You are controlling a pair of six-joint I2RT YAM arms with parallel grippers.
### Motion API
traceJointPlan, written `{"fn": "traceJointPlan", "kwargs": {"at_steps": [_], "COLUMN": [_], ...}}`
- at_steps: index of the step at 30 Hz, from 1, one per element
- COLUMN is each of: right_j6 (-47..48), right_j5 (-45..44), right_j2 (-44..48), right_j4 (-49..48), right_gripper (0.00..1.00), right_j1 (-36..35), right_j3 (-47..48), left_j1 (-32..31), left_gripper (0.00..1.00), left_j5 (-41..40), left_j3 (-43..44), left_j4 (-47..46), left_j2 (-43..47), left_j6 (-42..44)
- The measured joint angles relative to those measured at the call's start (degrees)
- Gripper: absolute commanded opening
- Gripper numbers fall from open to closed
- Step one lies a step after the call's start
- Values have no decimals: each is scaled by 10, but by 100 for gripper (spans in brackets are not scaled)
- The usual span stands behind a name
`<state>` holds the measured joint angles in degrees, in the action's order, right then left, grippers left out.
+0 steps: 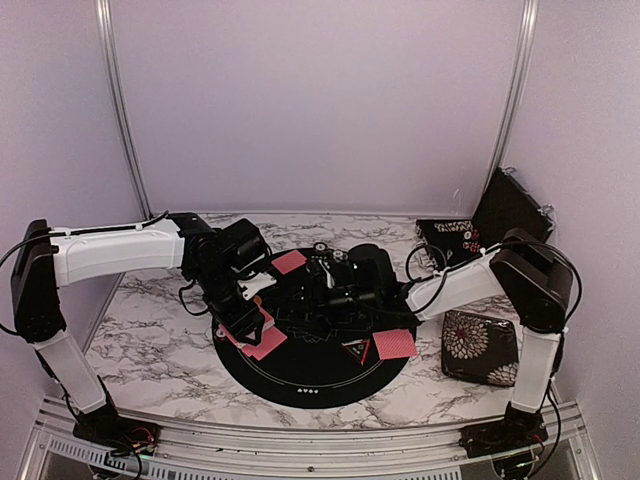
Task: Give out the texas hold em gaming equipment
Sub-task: Distribute the poker card in the big blind area, then pick up the poker card from the face-down deck piles.
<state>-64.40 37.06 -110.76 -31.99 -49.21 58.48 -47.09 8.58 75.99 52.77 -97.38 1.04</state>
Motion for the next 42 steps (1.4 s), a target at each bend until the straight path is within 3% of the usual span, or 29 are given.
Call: {"fn": "traceJointPlan", "kwargs": {"at_steps": [15, 42], "right_j6": [-57, -79], "right_j5": [54, 59], "right_j2": [-56, -101], "right_j4": [-64, -81], "right_gripper": [66, 46], "right_j1": [-9, -28], "right_j3": [36, 75], "left_j1": [0, 3], "left_gripper": [55, 55], "left_j5": [1, -1], "left_j3": [0, 0], "left_j4": [0, -1], "left_j2": [0, 3], "left_j6": [0, 0]}}
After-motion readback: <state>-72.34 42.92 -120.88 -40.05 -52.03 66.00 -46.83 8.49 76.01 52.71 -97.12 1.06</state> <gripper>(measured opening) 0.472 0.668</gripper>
